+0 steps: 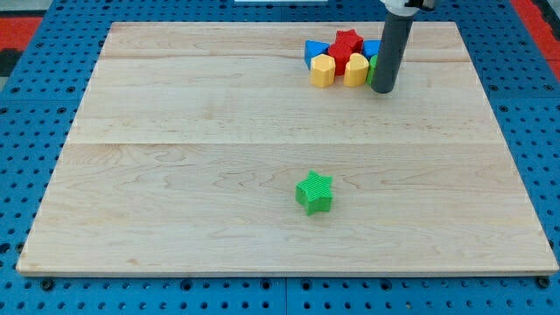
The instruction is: Place the green star at the top of the blue triangle
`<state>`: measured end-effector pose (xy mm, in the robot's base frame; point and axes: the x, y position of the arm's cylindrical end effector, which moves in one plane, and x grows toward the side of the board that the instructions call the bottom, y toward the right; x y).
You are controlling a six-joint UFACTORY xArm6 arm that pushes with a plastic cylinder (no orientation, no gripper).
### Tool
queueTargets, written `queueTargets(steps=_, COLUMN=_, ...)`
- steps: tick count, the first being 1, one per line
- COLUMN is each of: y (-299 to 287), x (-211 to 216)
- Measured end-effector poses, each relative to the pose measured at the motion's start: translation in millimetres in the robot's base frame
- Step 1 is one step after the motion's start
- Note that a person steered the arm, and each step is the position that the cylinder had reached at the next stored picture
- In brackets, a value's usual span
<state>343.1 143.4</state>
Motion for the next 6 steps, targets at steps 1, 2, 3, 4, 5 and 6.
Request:
queueTargets(steps=1, y=19.9, x=77.9)
queueTargets(steps=2, y=10.5, x=181.8)
queueTargets(steps=3, y=-30.7, x=218.5)
queueTargets(steps=4, y=-78.2, x=203.3)
queueTargets(steps=5, y=-108.7, x=186.9)
queueTargets(steps=6, y=-128.5, x=170.3)
